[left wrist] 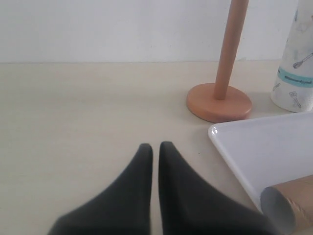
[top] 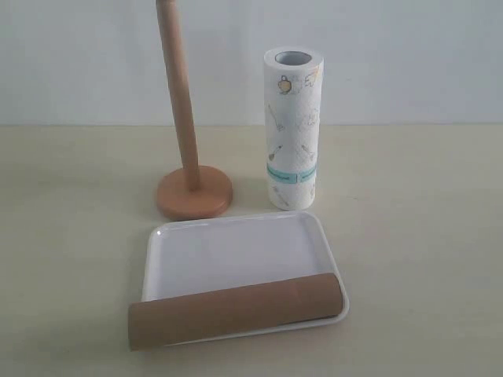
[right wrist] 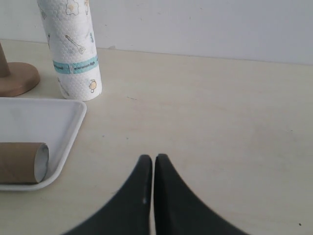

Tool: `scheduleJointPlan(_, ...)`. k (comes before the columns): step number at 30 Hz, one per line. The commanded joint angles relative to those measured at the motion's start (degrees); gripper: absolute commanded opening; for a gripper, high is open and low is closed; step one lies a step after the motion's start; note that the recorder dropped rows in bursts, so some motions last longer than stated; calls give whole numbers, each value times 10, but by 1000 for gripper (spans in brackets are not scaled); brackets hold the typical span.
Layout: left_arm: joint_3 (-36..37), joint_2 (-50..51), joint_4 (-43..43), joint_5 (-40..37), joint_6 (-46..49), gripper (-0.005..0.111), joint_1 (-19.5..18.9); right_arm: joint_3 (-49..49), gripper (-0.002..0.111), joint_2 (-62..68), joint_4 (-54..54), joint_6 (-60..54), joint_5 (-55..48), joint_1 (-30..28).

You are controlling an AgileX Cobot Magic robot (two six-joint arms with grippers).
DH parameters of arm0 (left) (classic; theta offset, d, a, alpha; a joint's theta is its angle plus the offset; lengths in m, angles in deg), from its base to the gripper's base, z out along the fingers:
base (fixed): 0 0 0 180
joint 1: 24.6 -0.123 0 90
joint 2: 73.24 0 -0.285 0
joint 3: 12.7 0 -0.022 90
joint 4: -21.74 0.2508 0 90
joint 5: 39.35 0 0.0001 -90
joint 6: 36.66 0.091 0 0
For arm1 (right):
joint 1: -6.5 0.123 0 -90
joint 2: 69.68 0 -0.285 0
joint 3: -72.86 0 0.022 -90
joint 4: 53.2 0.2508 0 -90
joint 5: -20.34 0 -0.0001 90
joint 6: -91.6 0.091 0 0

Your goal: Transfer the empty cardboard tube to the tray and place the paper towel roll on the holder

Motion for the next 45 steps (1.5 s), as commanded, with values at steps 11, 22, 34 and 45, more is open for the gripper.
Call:
scheduleJointPlan(11,2,-2,-5,0,-6,4,-2,0,1,-3,1,-1,3,0)
scheduleJointPlan(22,2,-2,-5,0,-6,4,-2,0,1,-3,1,-1,3,0)
scheduleJointPlan(34,2,-2,-5,0,-6,4,-2,0,1,-3,1,-2,16,0)
scheduleJointPlan(45,2,-2,-5,0,-6,4,-2,-10,1,-3,19,-4,492,0)
